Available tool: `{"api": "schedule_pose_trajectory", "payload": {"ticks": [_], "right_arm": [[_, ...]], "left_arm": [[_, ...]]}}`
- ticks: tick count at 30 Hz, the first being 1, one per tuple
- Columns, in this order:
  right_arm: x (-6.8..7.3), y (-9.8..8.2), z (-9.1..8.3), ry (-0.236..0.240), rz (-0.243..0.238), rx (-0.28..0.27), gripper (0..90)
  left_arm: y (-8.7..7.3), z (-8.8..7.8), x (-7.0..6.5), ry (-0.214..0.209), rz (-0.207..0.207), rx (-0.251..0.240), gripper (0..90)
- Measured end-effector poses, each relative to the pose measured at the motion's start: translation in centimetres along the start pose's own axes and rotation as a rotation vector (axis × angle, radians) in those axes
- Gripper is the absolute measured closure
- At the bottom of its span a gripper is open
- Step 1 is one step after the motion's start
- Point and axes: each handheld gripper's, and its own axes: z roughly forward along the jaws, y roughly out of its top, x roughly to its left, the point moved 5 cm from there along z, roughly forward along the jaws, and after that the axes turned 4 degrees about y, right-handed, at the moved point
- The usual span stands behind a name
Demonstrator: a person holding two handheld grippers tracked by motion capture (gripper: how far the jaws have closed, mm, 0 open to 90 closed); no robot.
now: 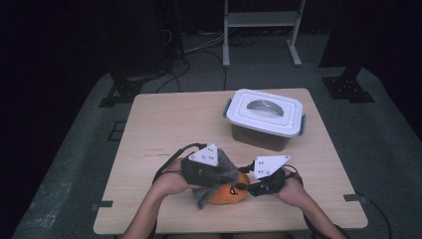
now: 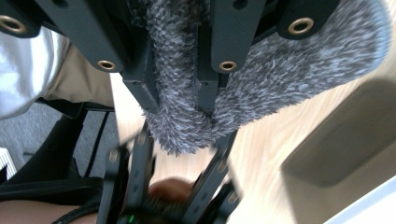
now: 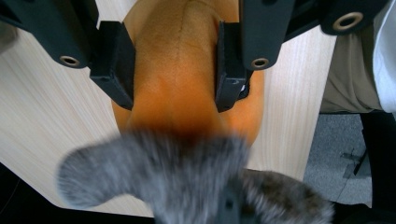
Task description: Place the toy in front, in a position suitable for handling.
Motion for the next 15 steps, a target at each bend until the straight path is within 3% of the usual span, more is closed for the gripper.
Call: {"api": "schedule_pose_trajectory", "payload": {"ticks": [2, 4, 10, 15], "right_arm": [[0.4, 0.3, 0.5, 0.011, -0.020, 0.008, 54.1], [0.5, 0.2, 1.0, 0.011, -0.032, 0.032, 54.7], [-0.4, -0.9, 0.8, 0.037, 0.047, 0.002, 55.6], [-0.6, -1.3, 0.6, 0.037, 0.049, 0.006, 55.9]], "left_arm": [[0.3, 0.7, -0.3, 0.007, 0.018, 0.033, 73.9], [0.1, 0.9, 0.0, 0.013, 0.005, 0.038, 74.0], [-1.3, -0.5, 0.9, 0.038, -0.050, 0.007, 74.0], [-2.9, -2.2, 1.7, 0.089, -0.089, 0.004, 73.9]]}}
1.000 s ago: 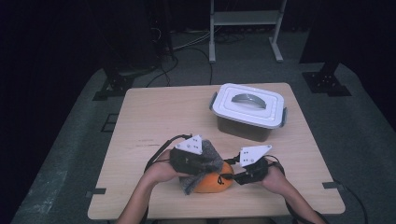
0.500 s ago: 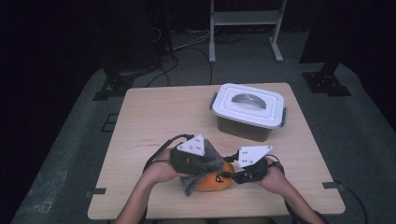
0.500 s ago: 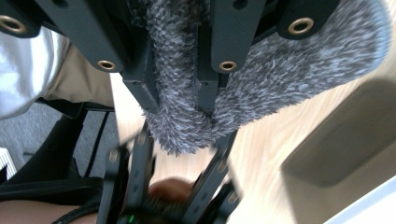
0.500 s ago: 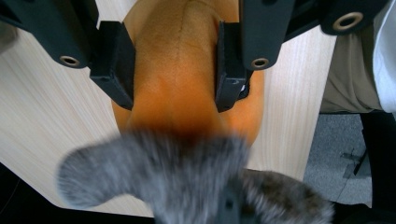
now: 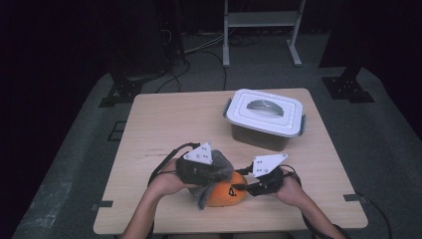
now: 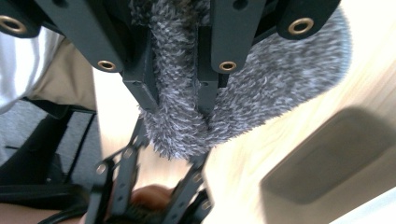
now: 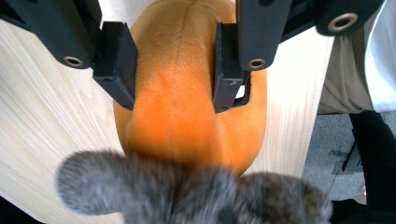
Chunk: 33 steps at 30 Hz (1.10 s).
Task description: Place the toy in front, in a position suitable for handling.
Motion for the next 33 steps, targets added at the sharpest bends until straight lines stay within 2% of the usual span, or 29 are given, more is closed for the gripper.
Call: {"api": "schedule_pose_trajectory", "payload": {"ticks": [3, 6, 8, 11, 13, 16, 19, 21, 23, 25, 27, 29, 31, 33], "right_arm": [[-0.2, -0.4, -0.4, -0.008, 0.009, 0.001, 55.8], [-0.5, -0.9, -1.0, -0.009, 0.023, 0.003, 55.1], [-0.5, -0.9, -1.1, 0.013, 0.033, 0.000, 49.3], [-0.5, -0.4, -0.9, 0.014, 0.053, -0.010, 36.0], [-0.5, -0.1, -0.8, 0.014, 0.063, -0.027, 33.5], [-0.5, 0.1, -0.7, 0.015, 0.076, -0.038, 35.9], [-0.5, -0.2, -0.6, 0.016, 0.062, -0.025, 48.2], [-0.4, -0.4, -0.8, 0.011, 0.045, -0.024, 51.9], [-0.3, -0.5, -0.9, 0.016, 0.037, -0.024, 52.5], [-0.1, -0.7, -1.0, 0.026, 0.030, -0.024, 53.2], [0.1, -0.7, -1.2, 0.035, 0.007, -0.025, 53.3], [0.2, -0.6, -1.2, 0.043, -0.006, -0.026, 48.4], [0.2, -0.4, -1.3, 0.034, 0.004, -0.023, 37.2], [-0.1, -0.4, -1.5, 0.024, 0.037, -0.019, 30.5]], "left_arm": [[-1.3, -0.8, 0.4, 0.025, -0.026, 0.015, 73.8], [-2.1, -0.8, 0.3, 0.016, -0.050, -0.001, 73.8], [-2.2, -0.5, 0.1, -0.006, -0.058, -0.011, 73.9], [-2.1, 0.3, -0.3, -0.023, -0.043, -0.001, 73.9], [-1.8, 0.7, -0.6, -0.052, -0.042, -0.016, 73.9], [-1.6, 1.0, -0.8, -0.063, -0.034, -0.012, 73.8], [-1.5, 0.7, -0.6, -0.058, -0.032, -0.015, 73.8], [-1.2, -0.3, 0.0, -0.034, -0.042, -0.045, 73.8], [-1.1, -1.0, 0.5, -0.005, -0.054, -0.050, 73.7], [-1.4, -1.2, 0.7, 0.006, -0.057, -0.029, 73.7], [-2.0, -0.7, 0.6, -0.008, -0.063, 0.006, 73.6], [-2.6, 0.0, 0.2, -0.035, -0.067, 0.014, 73.7], [-2.9, 0.2, -0.1, -0.052, -0.073, 0.003, 73.7], [-3.1, 0.0, -0.3, -0.070, -0.072, 0.003, 73.7]]}}
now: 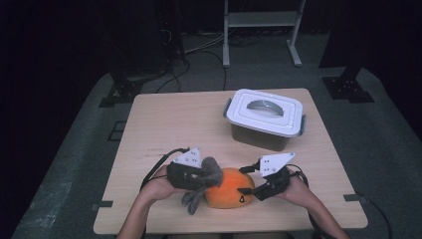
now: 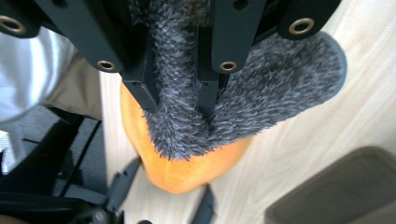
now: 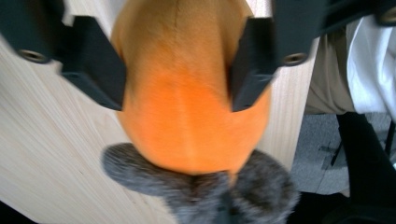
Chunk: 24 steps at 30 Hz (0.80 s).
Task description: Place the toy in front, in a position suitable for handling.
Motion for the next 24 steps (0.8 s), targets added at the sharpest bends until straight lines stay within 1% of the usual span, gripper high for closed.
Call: {"api": "schedule_pose_trajectory", "payload": {"ticks": [2, 4, 5, 6, 8, 10, 12, 16, 20, 21, 23, 24], "right_arm": [[-0.2, -0.2, 0.0, 0.006, 0.020, -0.002, 29.8], [-0.2, -0.5, 0.3, 0.020, 0.031, 0.015, 30.0], [-0.2, -0.5, 0.6, 0.031, 0.041, 0.016, 31.8], [-0.2, -0.6, 0.7, 0.031, 0.046, 0.016, 35.3], [-0.3, -0.6, 0.8, 0.021, 0.051, 0.017, 46.3], [-0.2, -0.6, 0.8, 0.004, 0.034, 0.007, 53.6], [-0.1, -0.4, 0.7, -0.024, 0.016, 0.002, 57.3], [0.3, 0.3, 0.9, -0.055, -0.011, -0.001, 58.2], [0.6, 0.7, 1.1, -0.063, -0.033, 0.001, 58.1], [0.6, 0.7, 1.1, -0.062, -0.037, 0.005, 58.1], [0.5, 0.6, 1.0, -0.066, -0.037, 0.011, 58.6], [0.4, 0.4, 0.8, -0.067, -0.036, 0.011, 59.1]], "left_arm": [[-0.2, -0.2, -0.1, -0.010, 0.002, 0.010, 73.6], [-0.2, -0.2, -0.1, -0.008, 0.001, 0.016, 73.6], [-0.2, -0.2, -0.1, -0.004, 0.004, 0.020, 73.5], [-0.1, -0.2, 0.0, 0.003, 0.001, 0.020, 73.4], [0.2, -0.2, 0.1, 0.018, -0.005, 0.019, 73.3], [0.7, -0.1, 0.1, 0.024, 0.011, 0.023, 73.4], [1.3, 0.0, 0.0, 0.029, 0.024, 0.028, 73.4], [2.9, 0.6, -0.3, 0.026, 0.068, 0.041, 73.4], [4.4, 1.4, -1.0, 0.009, 0.107, 0.039, 73.3], [4.5, 1.5, -1.1, 0.012, 0.118, 0.047, 73.4], [4.7, 1.7, -1.0, 0.021, 0.126, 0.057, 73.4], [4.7, 1.7, -0.9, 0.023, 0.122, 0.057, 73.4]]}}
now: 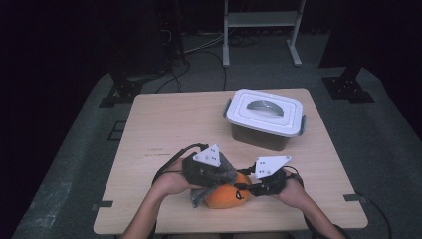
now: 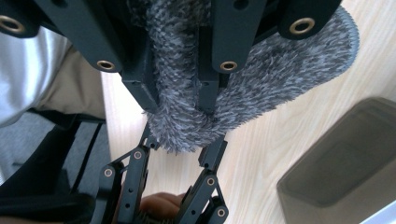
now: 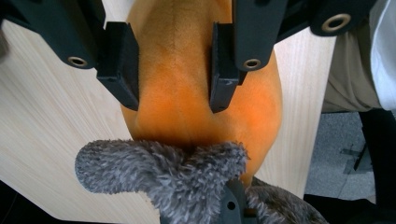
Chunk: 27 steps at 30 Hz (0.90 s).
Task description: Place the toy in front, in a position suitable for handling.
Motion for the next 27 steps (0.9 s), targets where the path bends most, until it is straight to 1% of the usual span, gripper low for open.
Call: {"api": "schedule_pose_trajectory", "payload": {"ticks": [2, 4, 5, 6, 7, 9, 11, 13, 15, 17, 18, 19, 20, 22, 24, 25, 26, 27], "right_arm": [[-0.3, -0.3, -0.2, -0.008, 0.011, -0.008, 60.1], [-0.6, -0.4, -0.5, -0.033, 0.006, -0.008, 61.0], [-0.7, -0.4, -0.6, -0.043, 0.007, -0.013, 61.3], [-1.0, -0.3, -0.7, -0.061, 0.010, -0.020, 61.4], [-1.1, -0.3, -0.7, -0.074, 0.014, -0.024, 61.4], [-1.4, -0.4, -0.7, -0.076, 0.027, -0.035, 61.2], [-1.6, -0.5, -0.7, -0.056, 0.041, -0.042, 58.5], [-1.8, -0.7, -0.8, -0.018, 0.097, -0.049, 48.4], [-2.0, -0.8, -1.1, 0.007, 0.130, -0.060, 40.7], [-2.2, -0.7, -1.5, 0.038, 0.170, -0.089, 34.4], [-2.3, -0.6, -1.6, 0.043, 0.185, -0.107, 31.6], [-2.3, -0.6, -1.7, 0.050, 0.192, -0.112, 29.1], [-2.2, -0.6, -1.6, 0.068, 0.194, -0.105, 27.5], [-2.0, -0.7, -1.1, 0.094, 0.190, -0.082, 25.7], [-1.6, -0.9, -0.5, 0.116, 0.185, -0.056, 22.0], [-1.4, -1.0, -0.3, 0.114, 0.174, -0.040, 21.9], [-1.3, -1.0, -0.1, 0.096, 0.159, -0.026, 22.7], [-1.3, -1.0, 0.0, 0.087, 0.158, -0.022, 26.6]], "left_arm": [[-0.3, -0.3, 0.4, 0.010, -0.007, 0.001, 73.4], [-0.6, -0.6, 0.8, 0.028, -0.014, 0.012, 73.4], [-0.8, -0.8, 1.1, 0.034, -0.027, 0.013, 73.4], [-1.0, -1.0, 1.4, 0.042, -0.027, 0.017, 73.3], [-1.0, -1.1, 1.5, 0.049, -0.036, 0.015, 73.3], [-1.1, -1.1, 1.7, 0.045, -0.047, 0.008, 73.2], [-1.3, -0.6, 1.6, 0.033, -0.048, 0.018, 73.2], [-1.6, 0.1, 1.3, 0.012, -0.053, 0.016, 73.3], [-1.8, 0.5, 1.1, -0.011, -0.062, 0.003, 73.3], [-1.9, 0.6, 0.7, -0.041, -0.066, -0.007, 73.3], [-1.9, 0.7, 0.5, -0.055, -0.065, -0.010, 73.3], [-1.8, 0.7, 0.1, -0.078, -0.063, -0.010, 73.3], [-1.8, 0.7, 0.0, -0.086, -0.056, -0.010, 73.3], [-1.8, 0.7, -0.3, -0.090, -0.053, -0.006, 73.1], [-1.8, 0.5, -0.3, -0.088, -0.052, -0.008, 72.9], [-1.8, 0.4, -0.1, -0.077, -0.056, -0.014, 72.8], [-1.8, 0.2, 0.1, -0.068, -0.061, -0.020, 72.8], [-1.9, -0.1, 0.4, -0.053, -0.066, -0.034, 72.9]]}}
